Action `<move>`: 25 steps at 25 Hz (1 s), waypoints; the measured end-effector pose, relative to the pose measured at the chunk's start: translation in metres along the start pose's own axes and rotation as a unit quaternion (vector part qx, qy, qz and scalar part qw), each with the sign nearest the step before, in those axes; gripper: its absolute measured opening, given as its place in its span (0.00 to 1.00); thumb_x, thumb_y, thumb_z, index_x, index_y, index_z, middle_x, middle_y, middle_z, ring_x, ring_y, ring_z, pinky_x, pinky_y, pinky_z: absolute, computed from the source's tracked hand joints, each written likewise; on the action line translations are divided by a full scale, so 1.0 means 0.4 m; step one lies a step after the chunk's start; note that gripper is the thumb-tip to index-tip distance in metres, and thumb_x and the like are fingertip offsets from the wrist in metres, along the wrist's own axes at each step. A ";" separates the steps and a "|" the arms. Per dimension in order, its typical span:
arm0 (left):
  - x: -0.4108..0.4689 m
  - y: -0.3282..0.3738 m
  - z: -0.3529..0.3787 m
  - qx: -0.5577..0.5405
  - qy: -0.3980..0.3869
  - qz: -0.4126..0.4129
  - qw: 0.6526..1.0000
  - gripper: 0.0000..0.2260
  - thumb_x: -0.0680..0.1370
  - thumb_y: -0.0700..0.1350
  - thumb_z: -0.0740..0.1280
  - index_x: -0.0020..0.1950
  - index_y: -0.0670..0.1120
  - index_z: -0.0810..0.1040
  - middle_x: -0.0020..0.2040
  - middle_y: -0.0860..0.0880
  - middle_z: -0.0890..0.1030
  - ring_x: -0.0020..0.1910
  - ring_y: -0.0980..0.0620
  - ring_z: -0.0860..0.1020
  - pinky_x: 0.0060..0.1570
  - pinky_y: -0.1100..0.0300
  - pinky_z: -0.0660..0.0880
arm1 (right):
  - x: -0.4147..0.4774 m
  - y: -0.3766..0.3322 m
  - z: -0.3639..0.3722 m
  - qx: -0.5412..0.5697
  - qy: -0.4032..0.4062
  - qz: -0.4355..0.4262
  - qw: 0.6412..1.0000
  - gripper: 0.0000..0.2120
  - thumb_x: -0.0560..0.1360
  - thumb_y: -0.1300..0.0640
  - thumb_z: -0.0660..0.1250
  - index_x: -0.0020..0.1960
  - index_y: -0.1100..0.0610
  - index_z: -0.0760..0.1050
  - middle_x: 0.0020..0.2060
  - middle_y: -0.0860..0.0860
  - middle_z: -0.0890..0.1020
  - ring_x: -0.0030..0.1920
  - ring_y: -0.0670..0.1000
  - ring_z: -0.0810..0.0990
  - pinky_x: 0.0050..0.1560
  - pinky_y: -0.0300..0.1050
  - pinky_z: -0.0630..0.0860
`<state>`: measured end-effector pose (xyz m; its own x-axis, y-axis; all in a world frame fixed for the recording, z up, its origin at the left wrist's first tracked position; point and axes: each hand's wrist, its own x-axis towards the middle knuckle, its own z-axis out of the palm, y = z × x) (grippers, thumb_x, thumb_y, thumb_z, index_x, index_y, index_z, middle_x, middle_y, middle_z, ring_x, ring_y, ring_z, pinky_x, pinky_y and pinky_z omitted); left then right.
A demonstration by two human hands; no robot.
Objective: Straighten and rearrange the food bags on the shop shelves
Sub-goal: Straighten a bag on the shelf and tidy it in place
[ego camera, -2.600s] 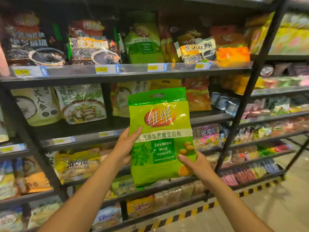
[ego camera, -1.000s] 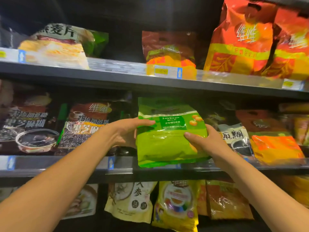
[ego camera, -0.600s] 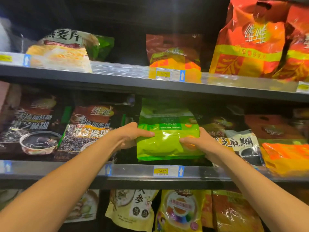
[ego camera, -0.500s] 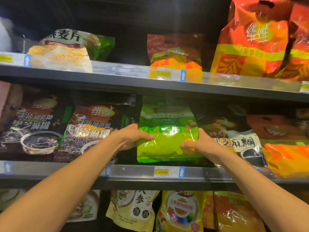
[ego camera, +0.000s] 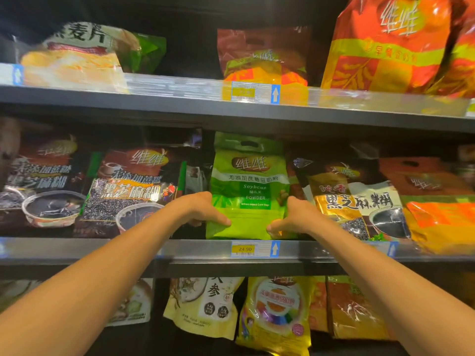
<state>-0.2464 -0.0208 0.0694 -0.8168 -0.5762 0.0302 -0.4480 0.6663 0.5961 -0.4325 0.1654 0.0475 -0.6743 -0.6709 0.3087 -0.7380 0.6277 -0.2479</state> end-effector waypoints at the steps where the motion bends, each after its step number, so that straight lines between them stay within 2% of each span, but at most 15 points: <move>1: -0.005 0.002 0.001 0.035 0.004 -0.005 0.999 0.45 0.75 0.57 0.77 0.81 0.42 0.55 0.60 0.42 0.77 0.41 0.52 0.74 0.33 0.61 0.73 | -0.002 -0.002 0.004 -0.011 0.011 -0.001 1.000 0.43 0.67 0.33 0.78 0.69 0.59 0.69 0.61 0.55 0.80 0.60 0.57 0.80 0.50 0.47 0.75; 3: 0.000 0.000 0.004 0.051 0.010 -0.015 0.999 0.44 0.75 0.57 0.77 0.81 0.43 0.55 0.44 0.45 0.77 0.31 0.54 0.69 0.27 0.62 0.67 | -0.003 -0.004 0.012 -0.013 0.026 -0.001 1.000 0.42 0.66 0.33 0.78 0.68 0.58 0.69 0.61 0.55 0.81 0.60 0.58 0.80 0.52 0.49 0.77; 4: 0.004 -0.001 0.006 0.042 0.011 -0.021 0.999 0.44 0.75 0.56 0.77 0.80 0.43 0.55 0.41 0.46 0.78 0.29 0.54 0.69 0.28 0.61 0.68 | -0.003 -0.007 0.014 -0.008 0.030 0.002 1.000 0.42 0.67 0.34 0.79 0.68 0.58 0.70 0.61 0.55 0.81 0.60 0.58 0.80 0.53 0.50 0.77; 5: 0.009 0.000 0.010 0.025 0.013 -0.024 0.999 0.43 0.75 0.55 0.78 0.80 0.42 0.56 0.42 0.45 0.81 0.28 0.54 0.73 0.31 0.59 0.73 | -0.001 -0.009 0.015 -0.003 0.031 0.006 1.000 0.41 0.67 0.35 0.79 0.67 0.59 0.70 0.60 0.56 0.81 0.59 0.58 0.80 0.53 0.50 0.78; 6: 0.016 -0.001 0.016 0.000 0.017 -0.023 1.000 0.43 0.74 0.52 0.78 0.79 0.42 0.57 0.47 0.44 0.82 0.30 0.53 0.78 0.36 0.57 0.79 | -0.001 -0.013 0.016 0.000 0.033 0.007 0.999 0.39 0.67 0.36 0.79 0.66 0.59 0.70 0.59 0.56 0.81 0.58 0.58 0.81 0.52 0.50 0.78; 8: 0.031 -0.001 0.033 -0.055 0.031 -0.020 0.998 0.42 0.74 0.48 0.79 0.79 0.42 0.58 0.59 0.42 0.78 0.37 0.49 0.85 0.44 0.53 0.86 | 0.003 -0.021 0.017 -0.001 0.040 0.009 0.999 0.34 0.68 0.38 0.80 0.61 0.59 0.71 0.55 0.55 0.81 0.53 0.57 0.80 0.49 0.49 0.77; 10: 0.044 0.000 0.042 -0.073 0.039 -0.018 0.996 0.39 0.75 0.46 0.78 0.78 0.40 0.59 0.57 0.43 0.75 0.39 0.47 0.85 0.42 0.53 0.86 | 0.009 -0.030 0.020 -0.010 0.046 0.009 0.999 0.29 0.69 0.40 0.80 0.55 0.58 0.71 0.51 0.54 0.79 0.49 0.55 0.78 0.45 0.47 0.74; 13: 0.059 0.002 0.043 -0.078 0.030 -0.026 0.996 0.38 0.76 0.44 0.78 0.78 0.38 0.60 0.57 0.40 0.76 0.38 0.46 0.85 0.43 0.51 0.86 | 0.027 -0.040 0.021 -0.045 0.039 0.010 0.998 0.25 0.70 0.41 0.79 0.50 0.58 0.73 0.47 0.53 0.79 0.47 0.55 0.78 0.44 0.47 0.73; 18: 0.096 0.003 0.050 -0.052 0.046 -0.037 0.997 0.28 0.76 0.46 0.78 0.69 0.35 0.70 0.60 0.37 0.81 0.41 0.45 0.87 0.50 0.48 0.85 | 0.058 -0.045 0.026 -0.059 0.028 0.020 0.998 0.22 0.72 0.41 0.77 0.41 0.58 0.74 0.39 0.52 0.78 0.43 0.55 0.78 0.42 0.47 0.73; 20: 0.106 0.001 0.054 -0.053 0.047 -0.037 0.997 0.26 0.76 0.46 0.78 0.66 0.34 0.71 0.59 0.37 0.82 0.37 0.47 0.86 0.46 0.51 0.86 | 0.064 -0.046 0.026 -0.064 0.020 0.024 0.997 0.23 0.73 0.40 0.76 0.37 0.57 0.72 0.36 0.51 0.76 0.43 0.55 0.78 0.43 0.46 0.74; 22: 0.106 -0.001 0.055 -0.048 0.051 -0.034 0.997 0.24 0.76 0.46 0.78 0.63 0.35 0.72 0.56 0.37 0.82 0.34 0.49 0.85 0.42 0.56 0.85 | 0.065 -0.045 0.024 -0.055 0.015 0.026 0.998 0.21 0.73 0.40 0.76 0.40 0.57 0.75 0.37 0.51 0.77 0.43 0.54 0.79 0.43 0.46 0.75; 25: 0.101 -0.008 0.060 -0.064 0.061 -0.033 0.996 0.22 0.76 0.46 0.78 0.59 0.35 0.73 0.56 0.37 0.82 0.35 0.48 0.85 0.40 0.56 0.85 | 0.065 -0.044 0.025 -0.032 0.001 0.032 0.999 0.18 0.72 0.44 0.77 0.45 0.58 0.79 0.42 0.53 0.83 0.45 0.54 0.82 0.43 0.46 0.77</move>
<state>-0.2867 -0.0350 0.0495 -0.7327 -0.6758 0.0804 -0.4432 0.5635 0.6972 -0.4372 0.1329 0.0505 -0.7200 -0.6275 0.2963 -0.6899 0.6933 -0.2080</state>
